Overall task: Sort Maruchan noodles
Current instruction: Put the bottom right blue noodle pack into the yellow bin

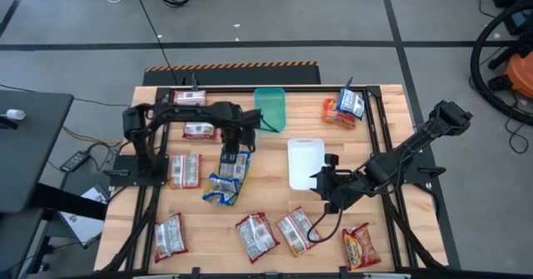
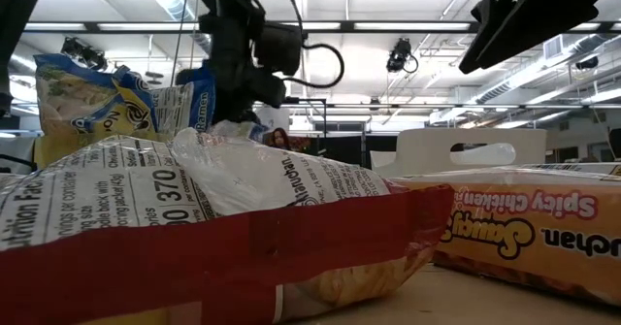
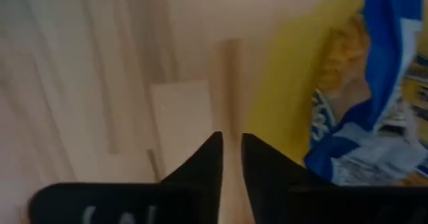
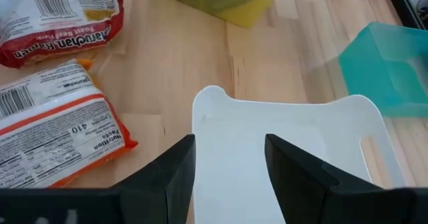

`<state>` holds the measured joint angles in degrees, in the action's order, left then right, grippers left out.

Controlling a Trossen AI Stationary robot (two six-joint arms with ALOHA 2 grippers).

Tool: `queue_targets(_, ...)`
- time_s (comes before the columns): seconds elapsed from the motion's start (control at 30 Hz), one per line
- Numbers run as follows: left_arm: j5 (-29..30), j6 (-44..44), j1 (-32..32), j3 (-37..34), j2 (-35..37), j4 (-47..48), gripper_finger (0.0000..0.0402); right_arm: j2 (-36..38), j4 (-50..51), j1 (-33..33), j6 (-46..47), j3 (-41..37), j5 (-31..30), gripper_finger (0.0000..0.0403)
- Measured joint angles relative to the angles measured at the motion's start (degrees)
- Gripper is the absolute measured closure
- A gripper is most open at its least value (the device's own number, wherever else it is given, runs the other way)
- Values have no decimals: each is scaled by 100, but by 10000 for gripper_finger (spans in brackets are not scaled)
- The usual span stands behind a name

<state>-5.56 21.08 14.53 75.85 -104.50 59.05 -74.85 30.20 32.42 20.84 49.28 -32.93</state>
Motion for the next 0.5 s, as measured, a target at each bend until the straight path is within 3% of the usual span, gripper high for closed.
queue_targets(0.2,-33,-416,-373,2,283,428,393,0,0,0,2,0,0,219)
queue_targets(0.5,-577,-1304,-1213,7,419,896,386,0,-4,0,15,0,2,219)
